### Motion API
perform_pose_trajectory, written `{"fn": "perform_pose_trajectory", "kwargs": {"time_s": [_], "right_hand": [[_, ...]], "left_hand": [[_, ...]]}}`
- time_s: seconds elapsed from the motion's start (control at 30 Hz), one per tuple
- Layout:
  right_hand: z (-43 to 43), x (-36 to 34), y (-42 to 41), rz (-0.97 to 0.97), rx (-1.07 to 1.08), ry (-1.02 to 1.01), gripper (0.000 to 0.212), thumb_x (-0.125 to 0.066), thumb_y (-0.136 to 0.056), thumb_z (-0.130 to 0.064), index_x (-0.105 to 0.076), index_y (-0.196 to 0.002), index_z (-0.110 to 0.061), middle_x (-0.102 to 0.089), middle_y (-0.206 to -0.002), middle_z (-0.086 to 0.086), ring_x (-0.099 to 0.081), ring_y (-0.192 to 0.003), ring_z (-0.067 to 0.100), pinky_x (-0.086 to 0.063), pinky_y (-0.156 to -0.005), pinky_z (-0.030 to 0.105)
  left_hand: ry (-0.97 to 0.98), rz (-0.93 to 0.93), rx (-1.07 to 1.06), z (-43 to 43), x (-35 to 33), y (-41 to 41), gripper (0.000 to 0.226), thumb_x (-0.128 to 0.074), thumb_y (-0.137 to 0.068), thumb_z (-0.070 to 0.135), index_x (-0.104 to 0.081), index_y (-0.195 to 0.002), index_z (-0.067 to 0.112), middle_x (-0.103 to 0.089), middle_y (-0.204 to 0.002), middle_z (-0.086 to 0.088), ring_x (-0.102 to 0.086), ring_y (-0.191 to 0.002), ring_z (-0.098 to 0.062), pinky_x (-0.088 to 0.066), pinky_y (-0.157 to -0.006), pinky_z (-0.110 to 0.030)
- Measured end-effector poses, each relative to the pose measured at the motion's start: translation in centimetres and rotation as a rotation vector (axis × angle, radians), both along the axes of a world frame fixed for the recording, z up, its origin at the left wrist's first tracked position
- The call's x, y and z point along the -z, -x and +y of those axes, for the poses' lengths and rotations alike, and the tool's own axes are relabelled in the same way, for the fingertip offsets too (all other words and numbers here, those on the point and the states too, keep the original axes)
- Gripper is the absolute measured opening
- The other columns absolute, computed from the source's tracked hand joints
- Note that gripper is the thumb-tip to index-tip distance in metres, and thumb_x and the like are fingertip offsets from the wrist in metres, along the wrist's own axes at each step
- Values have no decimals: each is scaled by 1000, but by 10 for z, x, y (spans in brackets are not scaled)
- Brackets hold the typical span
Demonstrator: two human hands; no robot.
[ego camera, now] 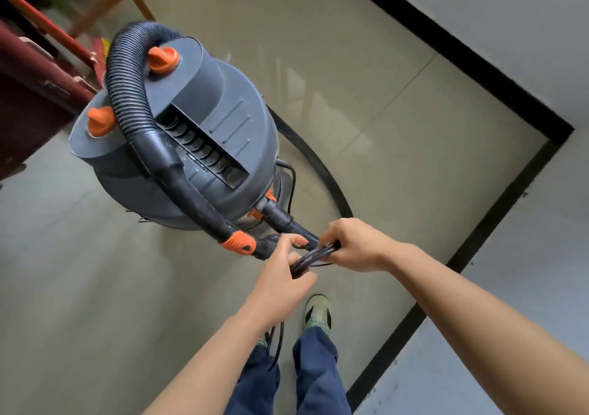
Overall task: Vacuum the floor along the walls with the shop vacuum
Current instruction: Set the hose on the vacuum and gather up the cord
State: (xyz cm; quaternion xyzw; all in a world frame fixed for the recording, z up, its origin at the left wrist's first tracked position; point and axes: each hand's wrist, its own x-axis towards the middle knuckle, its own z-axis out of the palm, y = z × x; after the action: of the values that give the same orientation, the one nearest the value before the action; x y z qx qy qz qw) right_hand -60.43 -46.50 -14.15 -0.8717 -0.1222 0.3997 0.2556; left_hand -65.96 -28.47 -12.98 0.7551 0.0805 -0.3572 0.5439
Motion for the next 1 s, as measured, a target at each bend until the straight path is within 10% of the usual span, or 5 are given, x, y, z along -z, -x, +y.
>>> {"fn": "perform_pose_trajectory", "kwargs": {"time_s": [0.3, 0.5, 0.67, 0.87, 1.0], "right_hand": [[7, 23, -33, -12, 468, -121, 16, -60, -90, -14, -60, -80, -3, -52, -91, 7, -52, -84, 24, -39, -74, 33], [37, 14, -71, -15, 551, -233, 31, -64, -85, -12, -51, -60, -24, -41, -45, -13, -37, -45, 3, -28, -47, 19], [66, 26, -93, 16, 616, -82, 12, -62, -79, -18, -60, -67, -21, -67, -72, 4, -57, -67, 19, -45, -61, 28], [81, 41, -85, 187, 647, 219, 21, -52, -88, -26, -63, -101, -14, -65, -111, 9, -57, -109, 32, -42, -104, 44], [86, 28, -85, 129, 625, 87, 35, -55, -88, -21, -64, -121, -18, -64, -124, 5, -56, -118, 27, -43, -104, 44]], "left_hand": [[-229, -206, 28, 7, -6, -26, 12, -50, -99, 18, -50, -102, 29, -63, -86, 6, -57, -79, -8, -42, -69, -18], [-322, -275, -344, 5, -18, -67, 23, -59, -93, 10, -45, -105, 23, -64, -84, 5, -60, -83, -12, -41, -69, -19], [-633, -449, -107, 16, -6, -69, 32, -48, -86, -9, -60, -111, 8, -58, -118, -6, -55, -109, -26, -35, -90, -26], [-792, -343, 432, 28, 12, -66, 33, -47, -97, 16, -49, -130, 10, -43, -144, -3, -32, -135, -19, -22, -108, -24], [-746, -386, 352, 34, 3, -66, 38, -46, -97, 13, -48, -135, 9, -43, -146, -2, -36, -133, -19, -27, -107, -26]]}}
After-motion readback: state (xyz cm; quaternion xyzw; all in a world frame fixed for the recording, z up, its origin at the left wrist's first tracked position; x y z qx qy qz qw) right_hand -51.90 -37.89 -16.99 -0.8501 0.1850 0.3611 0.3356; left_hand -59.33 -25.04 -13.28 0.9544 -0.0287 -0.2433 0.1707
